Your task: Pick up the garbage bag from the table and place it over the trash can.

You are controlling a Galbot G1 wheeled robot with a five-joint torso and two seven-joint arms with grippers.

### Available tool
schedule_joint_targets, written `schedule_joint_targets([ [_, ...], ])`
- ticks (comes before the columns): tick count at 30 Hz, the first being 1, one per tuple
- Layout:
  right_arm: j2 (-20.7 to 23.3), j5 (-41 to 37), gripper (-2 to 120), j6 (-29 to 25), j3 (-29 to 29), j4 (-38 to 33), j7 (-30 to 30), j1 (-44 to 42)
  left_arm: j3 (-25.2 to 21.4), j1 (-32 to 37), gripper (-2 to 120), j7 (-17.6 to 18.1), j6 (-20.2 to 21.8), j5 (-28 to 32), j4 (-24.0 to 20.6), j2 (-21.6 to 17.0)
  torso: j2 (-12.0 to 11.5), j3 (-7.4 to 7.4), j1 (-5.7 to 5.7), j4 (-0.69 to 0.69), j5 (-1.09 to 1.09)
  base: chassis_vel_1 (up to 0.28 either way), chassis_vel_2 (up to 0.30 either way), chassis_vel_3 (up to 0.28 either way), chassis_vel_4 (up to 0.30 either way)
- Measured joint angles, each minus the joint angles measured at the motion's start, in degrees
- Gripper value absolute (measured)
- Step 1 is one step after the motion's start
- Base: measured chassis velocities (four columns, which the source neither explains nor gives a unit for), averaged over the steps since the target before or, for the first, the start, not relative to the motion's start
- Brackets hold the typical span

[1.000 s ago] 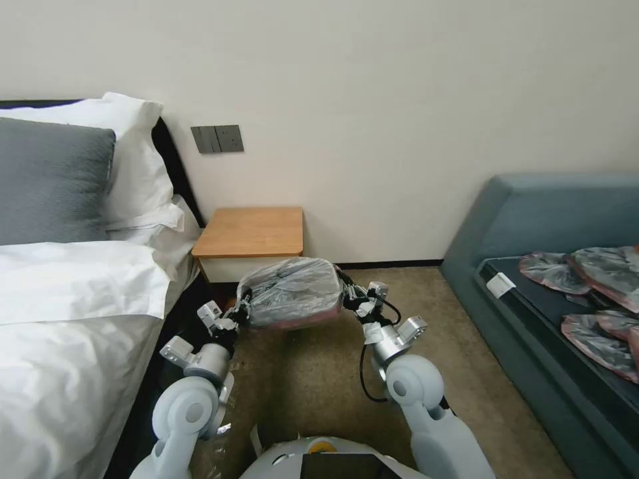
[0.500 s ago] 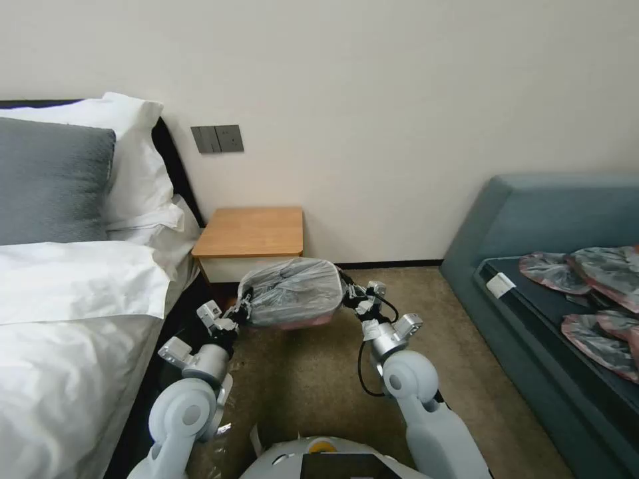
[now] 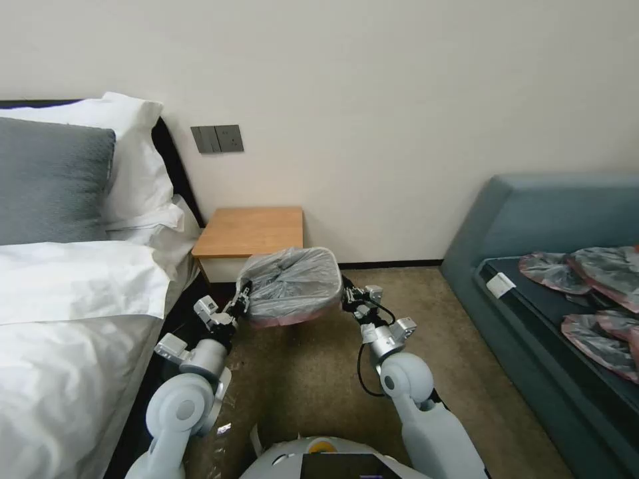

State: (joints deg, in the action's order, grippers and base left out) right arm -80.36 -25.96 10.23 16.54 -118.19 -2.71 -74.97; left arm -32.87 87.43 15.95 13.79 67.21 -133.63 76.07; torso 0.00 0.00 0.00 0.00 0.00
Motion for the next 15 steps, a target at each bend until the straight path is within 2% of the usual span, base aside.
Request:
schedule_joint_targets([
  [3,-0.12,0.05,8,-0.02,-0.01,0.16,0.42,0.13,0.02,-0.08,7,0.0,0.0,0.02,0.27,-0.02,0.0,0.0,0.0,0.01,0.0,0.0,0.0,0.0,0.0],
  [6,-0.13,0.02,20,0.07,0.02,-0.63,1.63,-0.4,0.02,-0.26,7,-0.01,0.0,-0.95,1.28,-0.02,0.0,0.0,0.0,0.01,0.0,0.0,0.0,0.0,0.0],
  [7,-0.13,0.02,20,0.07,0.02,-0.63,1.63,-0.4,0.02,-0.26,7,-0.01,0.0,-0.95,1.28,-0.02,0.0,0.0,0.0,0.01,0.0,0.0,0.0,0.0,0.0],
  [10,0.38,-0.32,34,0.19,0.39,-2.29,2.66,-1.66,0.1,-0.75,6,-0.12,-0.08,-2.46,2.61,-0.05,0.0,0.0,0.0,0.0,0.0,0.0,0.0,0.0,0.0],
  [11,0.38,-0.32,34,0.19,0.39,-2.29,2.66,-1.66,0.1,-0.75,6,-0.12,-0.08,-2.46,2.61,-0.05,0.0,0.0,0.0,0.0,0.0,0.0,0.0,0.0,0.0],
  [13,1.0,-0.85,46,0.19,0.95,-3.6,3.33,-2.55,0.15,-1.42,6,-0.08,-0.11,-2.75,3.14,-0.07,0.0,0.0,0.0,0.0,0.0,0.0,0.0,0.0,0.0],
  [14,1.0,-0.85,46,0.19,0.95,-3.6,3.33,-2.55,0.15,-1.42,6,-0.08,-0.11,-2.75,3.14,-0.07,0.0,0.0,0.0,0.0,0.0,0.0,0.0,0.0,0.0],
  [15,1.16,-1.44,51,0.22,1.18,-4.36,3.63,-2.96,0.21,-1.68,6,0.07,-0.1,-2.79,3.29,-0.07,0.0,0.0,0.0,-0.01,0.0,0.0,0.0,0.0,0.0],
])
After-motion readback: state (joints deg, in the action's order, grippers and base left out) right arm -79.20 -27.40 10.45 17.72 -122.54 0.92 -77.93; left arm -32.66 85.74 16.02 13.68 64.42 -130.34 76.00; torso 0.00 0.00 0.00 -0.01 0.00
